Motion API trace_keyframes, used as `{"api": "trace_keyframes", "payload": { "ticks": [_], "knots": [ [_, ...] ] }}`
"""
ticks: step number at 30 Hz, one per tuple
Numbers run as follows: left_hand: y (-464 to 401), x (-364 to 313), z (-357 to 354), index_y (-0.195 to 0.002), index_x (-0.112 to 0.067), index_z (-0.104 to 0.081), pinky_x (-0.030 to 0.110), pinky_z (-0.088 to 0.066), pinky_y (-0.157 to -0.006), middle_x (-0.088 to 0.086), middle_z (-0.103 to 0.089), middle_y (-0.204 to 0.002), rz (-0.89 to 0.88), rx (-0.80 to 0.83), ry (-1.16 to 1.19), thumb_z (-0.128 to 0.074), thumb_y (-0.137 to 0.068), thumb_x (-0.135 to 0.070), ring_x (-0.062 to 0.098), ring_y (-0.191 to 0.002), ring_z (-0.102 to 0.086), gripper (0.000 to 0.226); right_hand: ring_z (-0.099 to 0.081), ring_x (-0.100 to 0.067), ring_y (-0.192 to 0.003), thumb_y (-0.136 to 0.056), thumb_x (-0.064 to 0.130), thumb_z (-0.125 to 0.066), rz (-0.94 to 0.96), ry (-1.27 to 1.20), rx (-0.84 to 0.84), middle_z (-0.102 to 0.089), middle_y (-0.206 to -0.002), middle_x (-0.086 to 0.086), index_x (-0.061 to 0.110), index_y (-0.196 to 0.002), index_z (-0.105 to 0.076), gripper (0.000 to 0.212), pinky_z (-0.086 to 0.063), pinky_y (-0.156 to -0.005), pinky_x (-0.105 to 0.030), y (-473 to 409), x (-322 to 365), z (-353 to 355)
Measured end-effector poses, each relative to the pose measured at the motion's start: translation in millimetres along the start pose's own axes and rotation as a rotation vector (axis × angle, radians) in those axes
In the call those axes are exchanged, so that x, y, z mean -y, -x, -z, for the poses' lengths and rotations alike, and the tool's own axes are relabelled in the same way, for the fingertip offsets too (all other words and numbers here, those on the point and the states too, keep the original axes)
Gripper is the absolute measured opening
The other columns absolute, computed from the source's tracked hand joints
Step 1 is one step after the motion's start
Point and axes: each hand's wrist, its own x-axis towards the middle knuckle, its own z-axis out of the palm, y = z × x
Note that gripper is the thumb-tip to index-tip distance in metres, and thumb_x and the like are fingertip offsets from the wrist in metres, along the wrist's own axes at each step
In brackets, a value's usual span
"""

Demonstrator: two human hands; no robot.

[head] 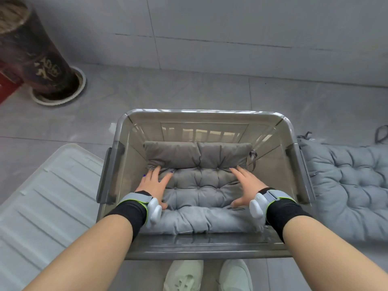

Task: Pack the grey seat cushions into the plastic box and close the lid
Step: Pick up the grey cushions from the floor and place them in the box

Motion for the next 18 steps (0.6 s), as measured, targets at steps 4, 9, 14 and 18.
{"api": "trace_keyframes", "payload": {
  "ticks": [4, 9, 14, 18],
  "knots": [
    [22.9, -11.9, 13.1, -0.15, -0.029, 0.0, 0.045, -0.016, -0.119, 0.017, 0.008, -0.157, -0.027, 0.003, 0.09, -0.071, -0.074, -0.041, 0.036, -0.147, 0.0, 0.105, -0.008, -0.023, -0.149, -0.066, 0.037, -0.081, -0.008, -0.076, -0.034, -0.002, -0.161, -0.007, 0.025, -0.152, -0.004, 0.116, -0.019, -0.119, -0.036, 23.5, 4.5, 18.7],
    [56.8, -34.2, 43.8, -0.151, -0.03, -0.001, 0.041, -0.027, -0.115, 0.011, 0.001, -0.157, -0.079, -0.056, 0.181, -0.072, -0.073, -0.039, 0.034, -0.145, -0.015, 0.105, -0.012, -0.02, -0.148, -0.064, 0.04, -0.082, -0.023, -0.111, -0.094, -0.005, -0.161, -0.005, 0.026, -0.152, -0.006, 0.116, -0.023, -0.118, -0.036, 61.7, 7.6, 45.8],
    [80.4, -53.5, 79.1, -0.15, -0.028, -0.004, 0.039, -0.032, -0.112, 0.009, -0.01, -0.155, -0.123, -0.165, 0.23, -0.072, -0.075, -0.037, 0.032, -0.14, -0.025, 0.102, -0.011, -0.018, -0.149, -0.065, 0.041, -0.082, -0.02, -0.121, -0.144, -0.01, -0.161, -0.006, 0.02, -0.152, -0.008, 0.116, -0.019, -0.119, -0.031, 98.2, 8.6, 76.9],
    [107.8, -78.5, 116.4, -0.151, -0.025, -0.007, 0.04, -0.034, -0.111, 0.008, -0.02, -0.151, -0.184, -0.232, 0.257, -0.074, -0.074, -0.037, 0.032, -0.137, -0.031, 0.103, -0.012, -0.018, -0.149, -0.069, 0.039, -0.08, -0.038, -0.138, -0.217, -0.013, -0.16, -0.008, 0.014, -0.151, -0.01, 0.111, -0.016, -0.119, -0.029, 145.6, 5.1, 104.5]
  ]
}}
